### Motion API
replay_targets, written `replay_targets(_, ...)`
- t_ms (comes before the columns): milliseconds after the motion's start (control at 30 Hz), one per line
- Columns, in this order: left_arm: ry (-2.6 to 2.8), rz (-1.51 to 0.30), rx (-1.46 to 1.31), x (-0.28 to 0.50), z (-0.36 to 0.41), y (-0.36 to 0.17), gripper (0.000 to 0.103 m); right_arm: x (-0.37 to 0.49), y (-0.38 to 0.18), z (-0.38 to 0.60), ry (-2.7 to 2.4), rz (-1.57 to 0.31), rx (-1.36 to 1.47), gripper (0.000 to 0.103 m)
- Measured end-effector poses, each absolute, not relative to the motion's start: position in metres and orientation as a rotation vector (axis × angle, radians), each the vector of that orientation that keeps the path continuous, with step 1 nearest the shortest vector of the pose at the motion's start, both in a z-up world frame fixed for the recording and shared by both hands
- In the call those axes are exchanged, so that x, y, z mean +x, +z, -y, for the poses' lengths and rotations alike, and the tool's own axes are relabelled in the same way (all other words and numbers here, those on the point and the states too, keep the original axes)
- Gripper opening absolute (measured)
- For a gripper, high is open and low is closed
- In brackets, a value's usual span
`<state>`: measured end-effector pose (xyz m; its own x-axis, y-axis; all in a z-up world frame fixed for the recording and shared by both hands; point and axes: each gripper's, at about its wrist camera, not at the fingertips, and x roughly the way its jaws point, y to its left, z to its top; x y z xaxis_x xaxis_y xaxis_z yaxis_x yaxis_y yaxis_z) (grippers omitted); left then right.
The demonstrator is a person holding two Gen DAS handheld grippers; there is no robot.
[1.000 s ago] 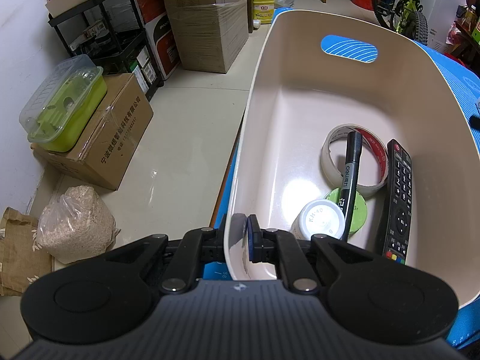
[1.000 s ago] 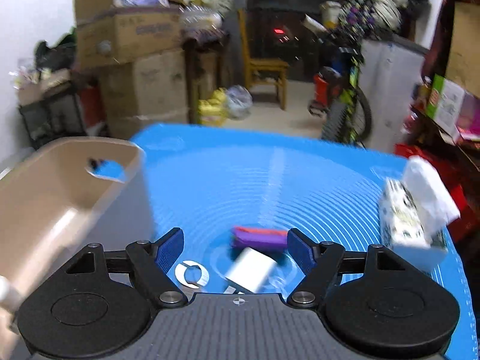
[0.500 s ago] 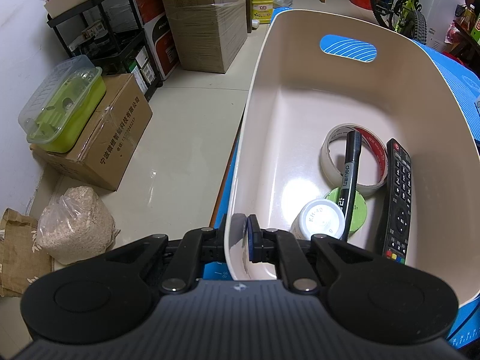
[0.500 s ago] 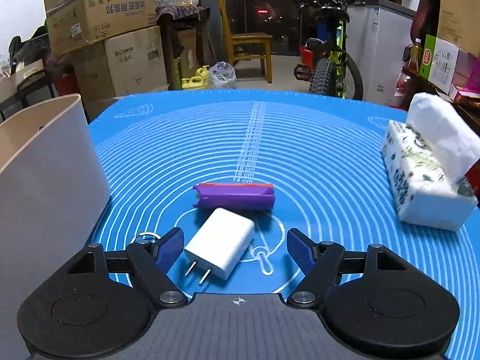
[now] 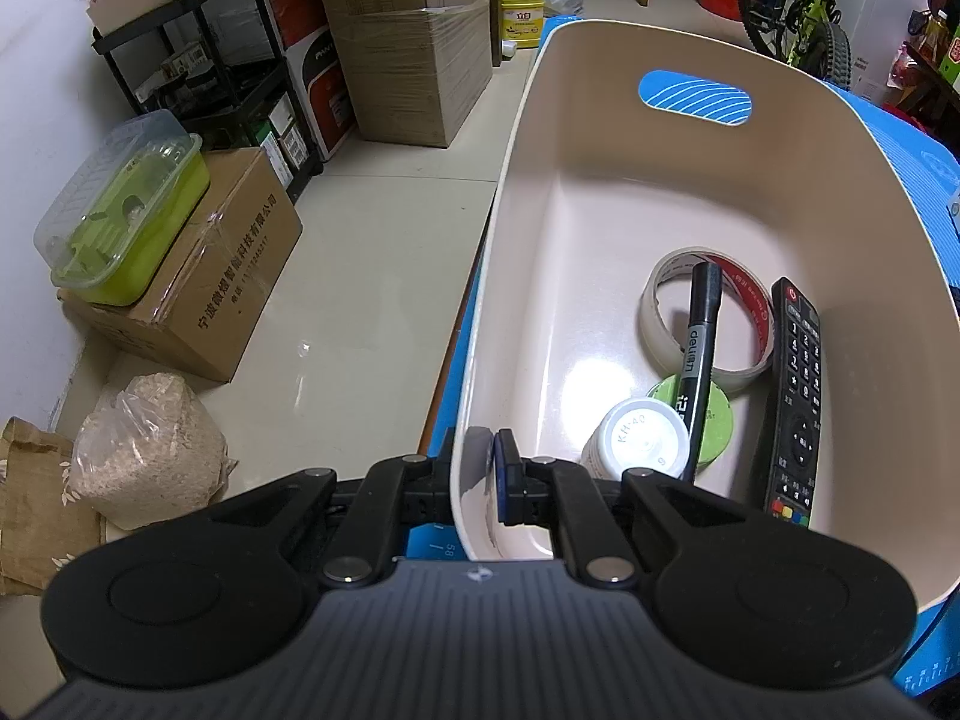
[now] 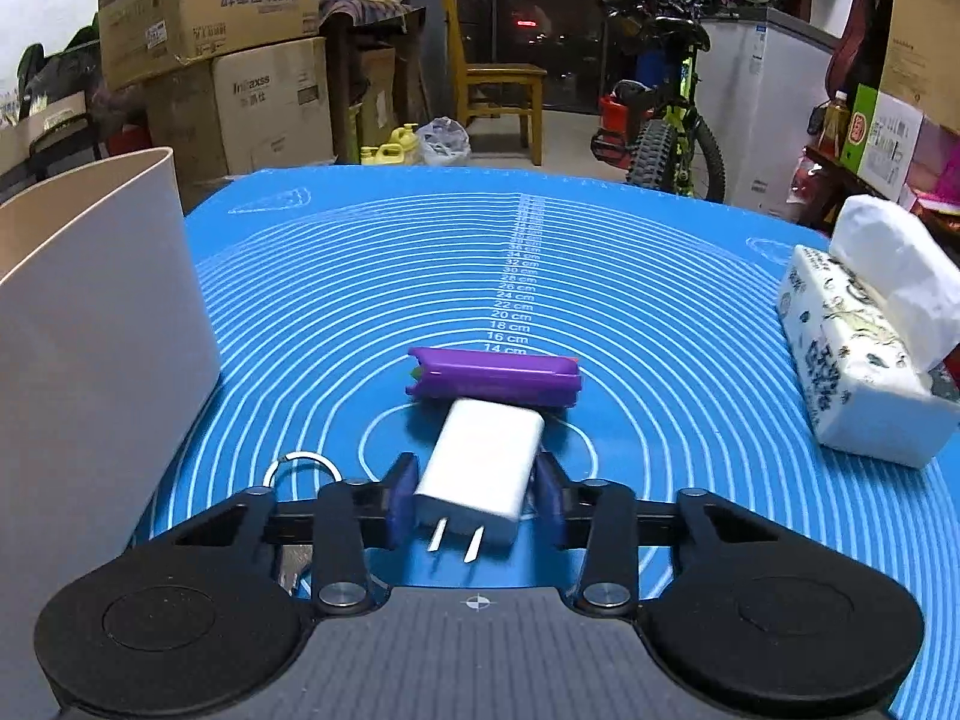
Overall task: Organize rigid objects
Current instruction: 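Move the right tool to the white charger and grasp it, then carry the white charger over the basket and open the right gripper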
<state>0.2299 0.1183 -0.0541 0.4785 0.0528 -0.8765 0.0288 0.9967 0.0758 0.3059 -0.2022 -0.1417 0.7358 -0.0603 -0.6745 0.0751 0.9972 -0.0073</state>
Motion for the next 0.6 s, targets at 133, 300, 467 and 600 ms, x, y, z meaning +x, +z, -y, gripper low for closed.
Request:
replay_targets(133, 0.015, -1.072, 0.083, 0.23, -0.118, -0.054, 0.012, 0.298, -0.132, 0.203, -0.095, -0.739, 0.018, 0.042)
replay_targets(300, 0.015, -1.071, 0.083, 0.23, -0.117, -0.053, 0.012, 0.284, -0.112, 0.204, -0.099, -0.704, 0.024, 0.042)
replay_targets(467, 0.016, -1.071, 0.083, 0.23, -0.117, -0.053, 0.012, 0.274, -0.09, 0.207, -0.107, -0.663, 0.047, 0.042)
replay_targets(600, 0.017, -1.071, 0.085, 0.229, -0.118, -0.053, 0.012, 0.266, -0.061, 0.2, -0.071, -0.602, 0.066, 0.042)
